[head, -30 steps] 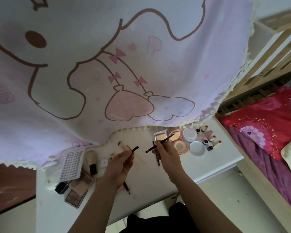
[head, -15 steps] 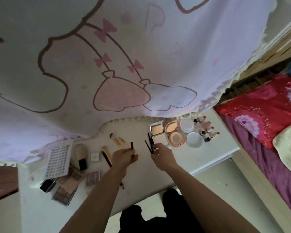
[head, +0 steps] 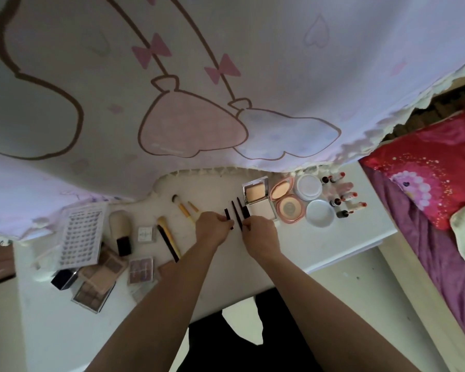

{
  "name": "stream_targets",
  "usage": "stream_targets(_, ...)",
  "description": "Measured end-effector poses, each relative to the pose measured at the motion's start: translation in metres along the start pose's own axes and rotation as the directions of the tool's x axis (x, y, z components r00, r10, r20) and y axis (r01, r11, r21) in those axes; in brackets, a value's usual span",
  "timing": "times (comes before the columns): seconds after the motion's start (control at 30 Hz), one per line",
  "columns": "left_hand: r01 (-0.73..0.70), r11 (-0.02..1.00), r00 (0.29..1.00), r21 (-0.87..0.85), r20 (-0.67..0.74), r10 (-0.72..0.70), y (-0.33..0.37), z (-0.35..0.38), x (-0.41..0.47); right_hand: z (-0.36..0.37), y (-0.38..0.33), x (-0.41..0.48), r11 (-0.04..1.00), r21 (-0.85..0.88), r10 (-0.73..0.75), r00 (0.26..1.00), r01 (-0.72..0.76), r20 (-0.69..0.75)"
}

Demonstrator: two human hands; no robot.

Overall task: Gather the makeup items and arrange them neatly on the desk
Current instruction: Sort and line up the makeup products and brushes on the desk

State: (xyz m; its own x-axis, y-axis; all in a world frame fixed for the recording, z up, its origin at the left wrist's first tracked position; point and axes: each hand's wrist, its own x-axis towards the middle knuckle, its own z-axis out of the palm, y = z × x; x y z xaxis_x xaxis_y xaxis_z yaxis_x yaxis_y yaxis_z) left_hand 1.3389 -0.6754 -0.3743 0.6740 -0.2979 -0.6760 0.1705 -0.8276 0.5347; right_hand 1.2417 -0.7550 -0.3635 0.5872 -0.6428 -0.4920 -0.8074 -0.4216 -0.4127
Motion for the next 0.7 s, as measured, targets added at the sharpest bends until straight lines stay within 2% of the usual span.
stream_targets(0.13, -0.037, 0.999, 0.999, 0.007, 0.027, 0.037, 0.003, -0.003, -0.003, -0.003, 0.009, -0.007, 0.997, 0.071, 0.030, 1.000, -0.030, 0.006)
stream_targets(0.3, -0.106, 0.992, 0.973, 0.070, -0.198, 0.118, -0.018, -0.039, -0.027, -0.003, -0.004, -0.017, 0.991, 0.133, 0.036, 0.999, -0.035, -0.004)
stream_targets(0.4, -0.066, 0.996, 0.953, 0.062, -0.293, 0.081, -0.047, -0.068, -0.038, 0.009, -0.026, -0.027, 0.989, 0.140, -0.056, 0.998, 0.051, 0.035)
stream_targets(0.53, -0.047, 0.994, 0.947, 0.103, -0.313, 0.077, -0.096, -0.098, -0.046, 0.040, -0.062, -0.046, 0.973, 0.098, -0.224, 0.960, 0.211, 0.165)
stream_targets(0.63, -0.025, 0.993, 0.948, 0.118, -0.312, 0.061, -0.125, -0.114, -0.050, 0.064, -0.084, -0.059, 0.943, -0.008, -0.320, 0.912, 0.333, 0.256)
stream_targets(0.7, -0.021, 0.994, 0.953, 0.108, -0.298, 0.052, -0.136, -0.119, -0.053, 0.076, -0.093, -0.064, 0.927, -0.088, -0.328, 0.903, 0.364, 0.279)
